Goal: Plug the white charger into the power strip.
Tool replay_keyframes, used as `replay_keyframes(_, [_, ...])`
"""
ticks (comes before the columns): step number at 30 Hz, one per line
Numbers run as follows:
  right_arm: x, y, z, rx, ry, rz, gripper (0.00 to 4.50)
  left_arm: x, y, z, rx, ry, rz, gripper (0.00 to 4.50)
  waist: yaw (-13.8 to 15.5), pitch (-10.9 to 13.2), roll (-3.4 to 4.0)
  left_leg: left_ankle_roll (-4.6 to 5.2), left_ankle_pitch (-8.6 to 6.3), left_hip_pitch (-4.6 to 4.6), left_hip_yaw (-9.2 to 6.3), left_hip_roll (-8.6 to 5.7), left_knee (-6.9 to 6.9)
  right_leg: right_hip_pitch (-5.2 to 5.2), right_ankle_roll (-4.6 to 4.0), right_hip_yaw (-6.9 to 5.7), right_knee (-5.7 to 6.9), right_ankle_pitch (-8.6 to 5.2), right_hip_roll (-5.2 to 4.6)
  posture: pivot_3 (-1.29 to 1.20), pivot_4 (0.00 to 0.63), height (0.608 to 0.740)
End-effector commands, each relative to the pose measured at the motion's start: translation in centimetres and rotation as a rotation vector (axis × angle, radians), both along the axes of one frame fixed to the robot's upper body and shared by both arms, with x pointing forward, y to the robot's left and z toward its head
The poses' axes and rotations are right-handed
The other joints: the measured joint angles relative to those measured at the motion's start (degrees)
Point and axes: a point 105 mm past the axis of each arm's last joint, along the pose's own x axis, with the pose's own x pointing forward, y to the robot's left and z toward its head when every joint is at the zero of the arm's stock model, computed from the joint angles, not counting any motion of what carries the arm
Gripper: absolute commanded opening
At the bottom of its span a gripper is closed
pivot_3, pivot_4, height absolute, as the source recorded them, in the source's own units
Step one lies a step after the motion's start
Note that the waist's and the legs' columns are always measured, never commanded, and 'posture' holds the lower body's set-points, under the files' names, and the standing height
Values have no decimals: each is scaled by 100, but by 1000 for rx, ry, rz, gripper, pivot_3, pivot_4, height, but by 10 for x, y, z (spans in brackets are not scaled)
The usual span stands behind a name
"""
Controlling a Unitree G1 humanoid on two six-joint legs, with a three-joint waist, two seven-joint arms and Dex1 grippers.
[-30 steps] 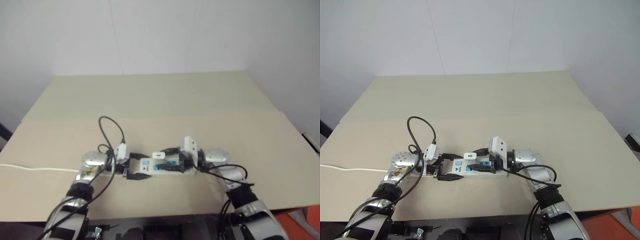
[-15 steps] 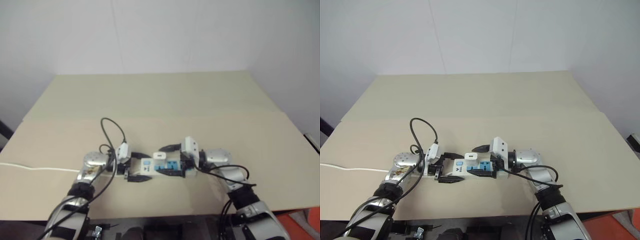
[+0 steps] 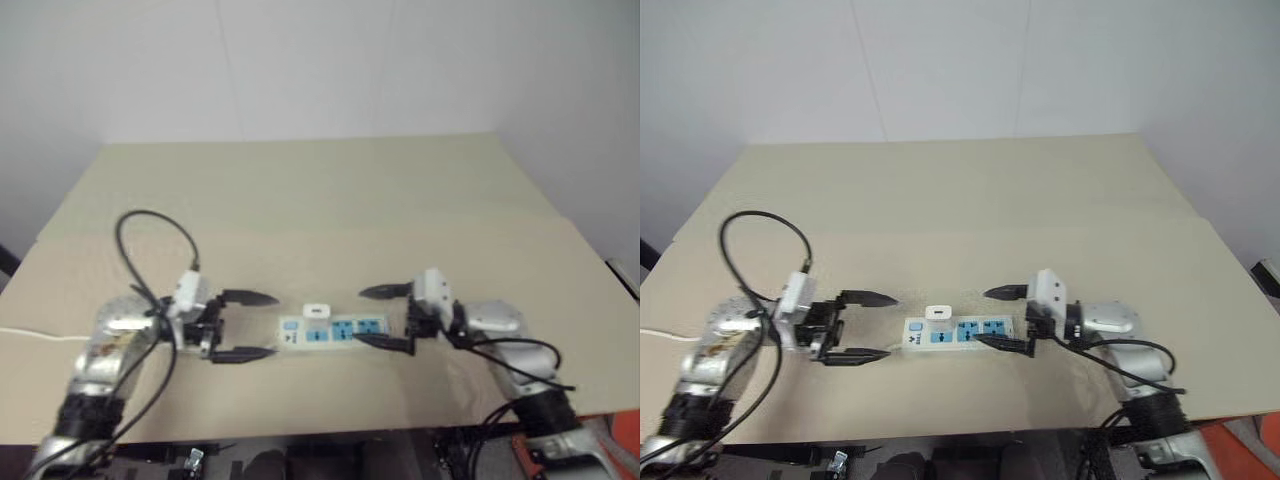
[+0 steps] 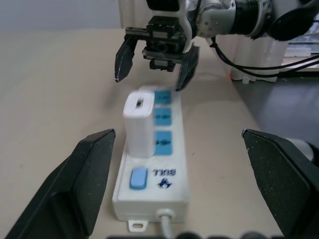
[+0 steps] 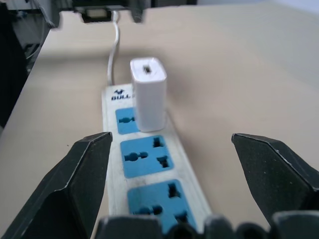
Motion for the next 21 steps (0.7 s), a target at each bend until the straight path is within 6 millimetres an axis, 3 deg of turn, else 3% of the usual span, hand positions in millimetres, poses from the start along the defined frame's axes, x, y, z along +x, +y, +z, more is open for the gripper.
replay_keyframes(1, [-11,-34,11,-71,-60,-50,4500,-6,33,-2,107,-2,105,4456,8,8,5,0,0,1,2,-1,-3,0,-1,0,-2,-1,1,0,150,740])
replay_keyframes(7, [-27,-70,13,-129,12,-119,4500,-5,61,3,158,-32,210,4456,34,28,-8,0,0,0,16,8,-4,4,16,-9,-5,-15,0,0,150,740])
replay_keyframes(21, [-33,-72,12,-139,25,-194,4500,-3,56,-8,141,-24,239,4456,27,31,-12,-1,0,1,15,14,-8,7,25,-3,-4,-20,2,0,150,740])
